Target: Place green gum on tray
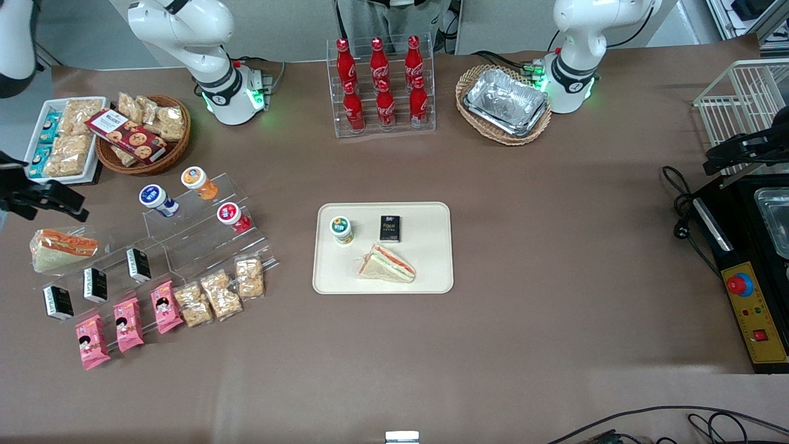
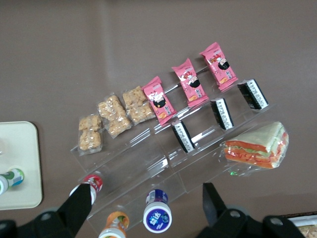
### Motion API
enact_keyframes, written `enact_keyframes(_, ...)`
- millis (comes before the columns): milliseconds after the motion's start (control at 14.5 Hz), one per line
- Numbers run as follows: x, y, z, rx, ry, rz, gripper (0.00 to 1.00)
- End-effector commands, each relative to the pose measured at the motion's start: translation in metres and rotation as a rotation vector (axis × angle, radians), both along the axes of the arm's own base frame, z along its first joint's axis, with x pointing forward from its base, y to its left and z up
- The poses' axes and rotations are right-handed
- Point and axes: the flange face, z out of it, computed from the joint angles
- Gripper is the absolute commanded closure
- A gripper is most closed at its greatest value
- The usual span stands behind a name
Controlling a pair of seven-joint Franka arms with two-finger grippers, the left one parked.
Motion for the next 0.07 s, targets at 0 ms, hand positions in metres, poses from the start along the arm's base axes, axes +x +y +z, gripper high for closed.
enact_keyframes(0,0.0093,-0.0044,0.0033,0.015,0.022,0.016,0.00)
